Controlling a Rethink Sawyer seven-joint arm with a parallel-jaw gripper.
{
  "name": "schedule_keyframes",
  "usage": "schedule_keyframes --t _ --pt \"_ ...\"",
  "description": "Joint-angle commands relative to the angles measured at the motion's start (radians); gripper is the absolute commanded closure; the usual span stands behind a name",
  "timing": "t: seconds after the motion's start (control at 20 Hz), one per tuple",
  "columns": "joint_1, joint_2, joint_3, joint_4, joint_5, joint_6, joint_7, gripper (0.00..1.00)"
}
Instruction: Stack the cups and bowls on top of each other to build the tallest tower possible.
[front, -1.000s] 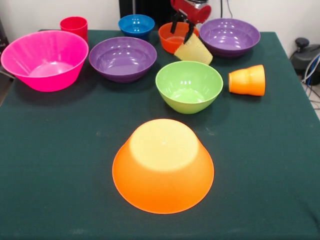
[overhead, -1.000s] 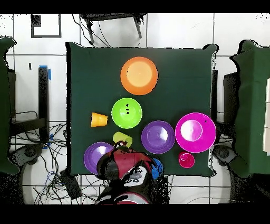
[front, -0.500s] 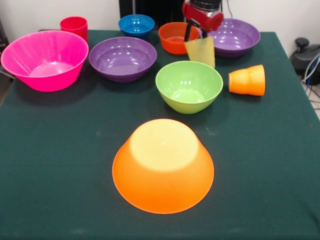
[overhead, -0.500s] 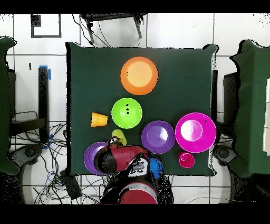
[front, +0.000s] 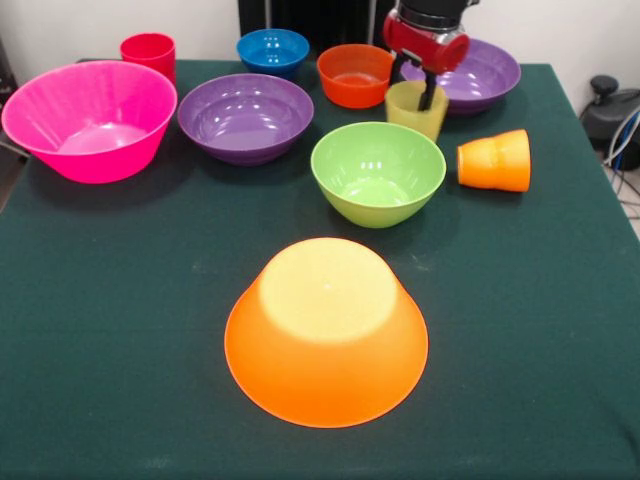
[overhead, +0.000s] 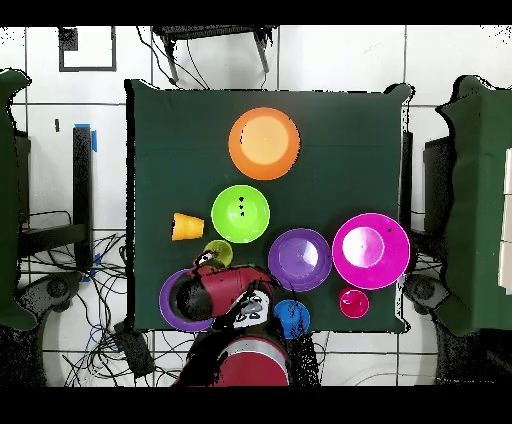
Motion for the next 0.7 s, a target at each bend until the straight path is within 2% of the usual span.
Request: schedule_keyframes --t 0.05,0.7 --pt "-0.006 0.009 0.079 -0.082 -0.013 0.139 -0.060 0.00" --pt "-0.037 -0.038 0.081 -0.034 -0.055 0.162 -0.090 0.00"
